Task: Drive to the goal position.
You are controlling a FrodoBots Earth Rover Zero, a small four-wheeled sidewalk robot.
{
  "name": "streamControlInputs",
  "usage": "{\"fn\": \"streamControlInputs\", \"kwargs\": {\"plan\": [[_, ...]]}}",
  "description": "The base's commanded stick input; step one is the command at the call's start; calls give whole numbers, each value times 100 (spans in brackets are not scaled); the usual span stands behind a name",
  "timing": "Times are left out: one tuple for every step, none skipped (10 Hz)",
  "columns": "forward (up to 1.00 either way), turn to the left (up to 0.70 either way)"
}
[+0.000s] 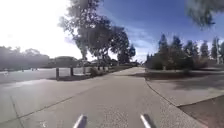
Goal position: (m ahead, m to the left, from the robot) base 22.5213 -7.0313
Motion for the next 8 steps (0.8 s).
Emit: {"fn": "streamControlInputs", "kwargs": {"plan": [[85, -34], [85, -34], [85, -34], [85, -34], [85, -34], [85, -34], [85, -34], [100, -40]]}}
